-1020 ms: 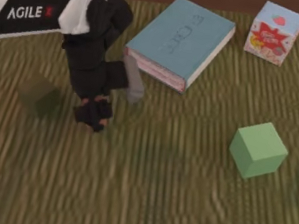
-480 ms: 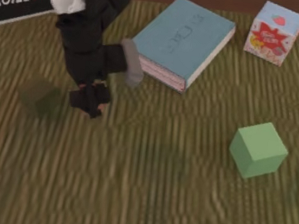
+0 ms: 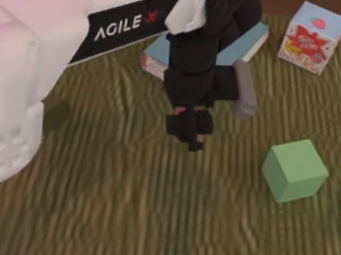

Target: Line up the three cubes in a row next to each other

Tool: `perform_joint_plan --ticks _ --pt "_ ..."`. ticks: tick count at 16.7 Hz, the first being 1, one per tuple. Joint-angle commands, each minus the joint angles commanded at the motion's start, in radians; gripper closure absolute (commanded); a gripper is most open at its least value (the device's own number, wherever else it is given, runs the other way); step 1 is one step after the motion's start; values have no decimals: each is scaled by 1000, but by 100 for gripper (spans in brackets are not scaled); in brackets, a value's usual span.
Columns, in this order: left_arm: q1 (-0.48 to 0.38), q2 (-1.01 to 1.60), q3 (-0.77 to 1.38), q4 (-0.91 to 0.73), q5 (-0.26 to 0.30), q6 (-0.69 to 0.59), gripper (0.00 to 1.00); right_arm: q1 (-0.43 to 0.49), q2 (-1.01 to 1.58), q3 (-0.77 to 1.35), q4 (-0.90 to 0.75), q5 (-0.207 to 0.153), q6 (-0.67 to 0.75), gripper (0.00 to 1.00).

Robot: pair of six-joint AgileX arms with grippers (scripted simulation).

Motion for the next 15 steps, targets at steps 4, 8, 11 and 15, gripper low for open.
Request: perform_joint_plan --ticks 4,8,11,15 --pt "-157 97 191 -88 -2 -61 100 0 0 0 0 0 0 0" --pt "-189 116 224 -107 -2 -75 100 0 0 0 0 0 0 0" --pt "-186 112 219 -101 -1 -72 100 0 0 0 0 0 0 0" --pt "-186 124 129 7 -3 -77 100 0 0 0 0 0 0 0"
